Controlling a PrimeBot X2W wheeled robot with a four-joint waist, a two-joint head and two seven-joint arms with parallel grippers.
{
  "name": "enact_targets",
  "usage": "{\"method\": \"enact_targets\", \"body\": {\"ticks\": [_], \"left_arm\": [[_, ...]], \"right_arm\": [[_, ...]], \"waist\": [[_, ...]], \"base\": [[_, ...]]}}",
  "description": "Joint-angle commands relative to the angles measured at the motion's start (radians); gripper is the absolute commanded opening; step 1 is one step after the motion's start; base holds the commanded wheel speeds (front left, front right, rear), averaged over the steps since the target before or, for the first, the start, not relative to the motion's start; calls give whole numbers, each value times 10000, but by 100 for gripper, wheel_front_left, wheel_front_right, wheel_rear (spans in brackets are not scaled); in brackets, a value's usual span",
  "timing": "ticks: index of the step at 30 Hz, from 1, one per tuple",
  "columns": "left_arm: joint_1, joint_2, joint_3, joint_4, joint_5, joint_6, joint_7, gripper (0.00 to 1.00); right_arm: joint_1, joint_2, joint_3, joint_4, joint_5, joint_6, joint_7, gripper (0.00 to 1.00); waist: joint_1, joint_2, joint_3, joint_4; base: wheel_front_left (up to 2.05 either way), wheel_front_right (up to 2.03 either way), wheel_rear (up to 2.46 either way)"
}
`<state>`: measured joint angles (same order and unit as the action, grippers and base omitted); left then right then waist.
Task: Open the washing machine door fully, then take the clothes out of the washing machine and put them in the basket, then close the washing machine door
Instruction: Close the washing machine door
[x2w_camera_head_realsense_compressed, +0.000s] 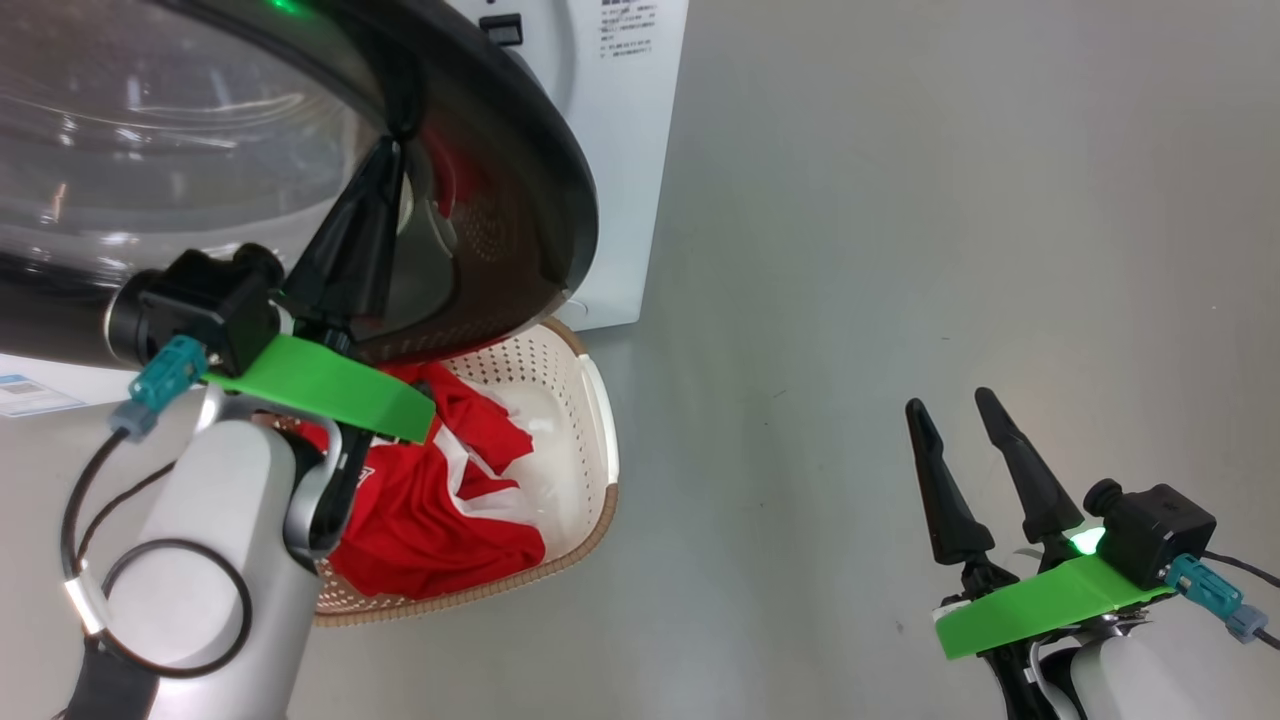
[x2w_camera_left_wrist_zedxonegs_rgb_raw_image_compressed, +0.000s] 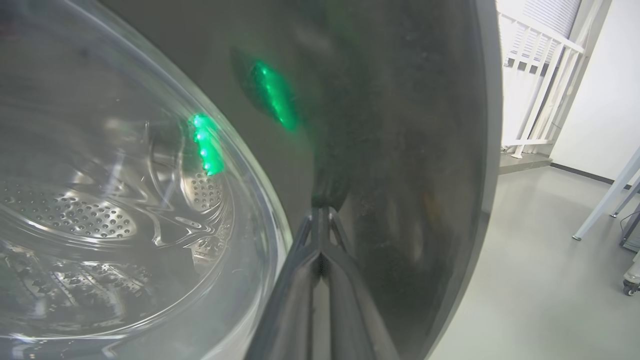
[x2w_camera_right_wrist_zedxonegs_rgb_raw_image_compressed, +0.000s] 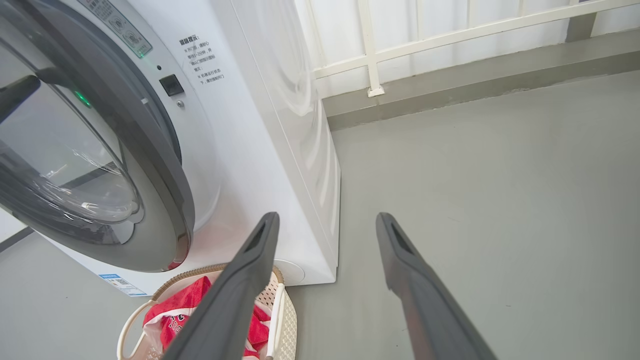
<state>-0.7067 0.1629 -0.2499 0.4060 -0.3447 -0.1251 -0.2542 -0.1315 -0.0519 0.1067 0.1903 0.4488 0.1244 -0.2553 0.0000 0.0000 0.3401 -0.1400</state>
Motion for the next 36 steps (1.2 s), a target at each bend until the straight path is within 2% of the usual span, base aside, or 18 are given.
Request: {"method": "enact_targets", "body": {"ticks": [1,8,22,25,28,36], "left_arm": [[-288,225,326,-174,-55,-56,-76,0],[435,224,478,-26,-127,-56,-76,0],[3095,-61,1581,-503,-38,-56,-76,1],[3897,-189,2001,-743,22,-56,-76,7],[4415,-254,2179,-889,78,-56,-76,17],[5346,-299,2508,-1153,262,-56,-76,36]], "right_arm": [[-165,14,150,-281,117,63,-65,100],[8,15,-38,-234,0,63,-65,100],[526,-97,-262,-168,-371,63,-65,100],[752,-212,-294,-142,-374,63,-65,100],[925,-271,-312,-129,-367,63,-65,100],[1458,-398,-495,-120,-338,63,-65,100]], "waist": [[0,0,30,-22],[0,0,-228,262],[0,0,-1020,1234],[0,0,-1234,1518],[0,0,-1409,1691],[0,0,-1886,2012]], "base": [[0,0,0],[0,0,0],[0,0,0],[0,0,0],[0,0,0],[0,0,0]]}}
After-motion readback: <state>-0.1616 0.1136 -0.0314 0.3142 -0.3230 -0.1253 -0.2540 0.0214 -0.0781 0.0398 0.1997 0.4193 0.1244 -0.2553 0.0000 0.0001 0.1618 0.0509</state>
